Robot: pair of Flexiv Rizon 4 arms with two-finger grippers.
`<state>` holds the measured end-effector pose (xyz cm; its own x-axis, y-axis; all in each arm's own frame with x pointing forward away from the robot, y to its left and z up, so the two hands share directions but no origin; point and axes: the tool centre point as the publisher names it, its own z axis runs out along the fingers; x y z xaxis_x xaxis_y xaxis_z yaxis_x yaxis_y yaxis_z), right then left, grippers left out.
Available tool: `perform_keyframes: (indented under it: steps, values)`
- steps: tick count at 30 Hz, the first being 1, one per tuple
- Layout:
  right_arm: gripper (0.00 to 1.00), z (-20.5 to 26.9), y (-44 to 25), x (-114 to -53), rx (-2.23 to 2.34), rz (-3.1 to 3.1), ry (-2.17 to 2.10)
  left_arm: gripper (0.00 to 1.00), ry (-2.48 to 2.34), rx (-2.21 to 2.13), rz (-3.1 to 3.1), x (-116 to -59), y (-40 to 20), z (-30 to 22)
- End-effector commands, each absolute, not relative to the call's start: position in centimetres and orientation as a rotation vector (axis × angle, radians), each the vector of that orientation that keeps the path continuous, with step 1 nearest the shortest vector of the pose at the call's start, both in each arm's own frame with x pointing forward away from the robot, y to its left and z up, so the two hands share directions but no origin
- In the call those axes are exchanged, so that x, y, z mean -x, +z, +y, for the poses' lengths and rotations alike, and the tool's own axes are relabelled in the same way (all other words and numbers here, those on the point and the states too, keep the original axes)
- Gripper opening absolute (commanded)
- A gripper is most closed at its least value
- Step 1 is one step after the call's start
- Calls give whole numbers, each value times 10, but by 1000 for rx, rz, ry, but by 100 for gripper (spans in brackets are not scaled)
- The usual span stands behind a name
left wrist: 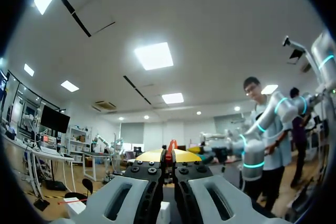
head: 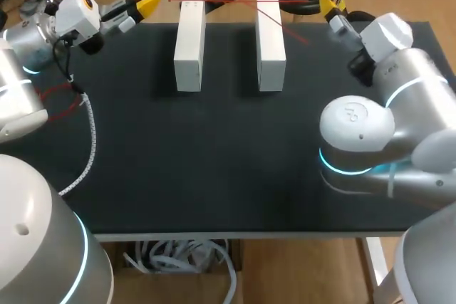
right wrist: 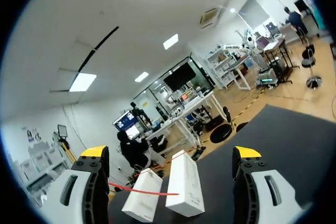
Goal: Grab the tape and strap the tape.
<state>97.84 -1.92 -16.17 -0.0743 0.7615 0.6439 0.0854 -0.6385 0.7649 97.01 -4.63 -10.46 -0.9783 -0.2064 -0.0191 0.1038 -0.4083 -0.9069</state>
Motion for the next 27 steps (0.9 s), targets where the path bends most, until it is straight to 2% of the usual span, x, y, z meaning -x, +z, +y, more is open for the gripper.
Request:
perform_keyframes:
  steps: [1, 27]
  values:
    - [100, -8, -169, -978, -1722, 798, 1825, 0, -2489, 139, 1589, -971, -105, -46]
    - [100, 49, -167, -972, -2098, 313, 2088, 0, -2489, 139, 1589, -971, -105, -46]
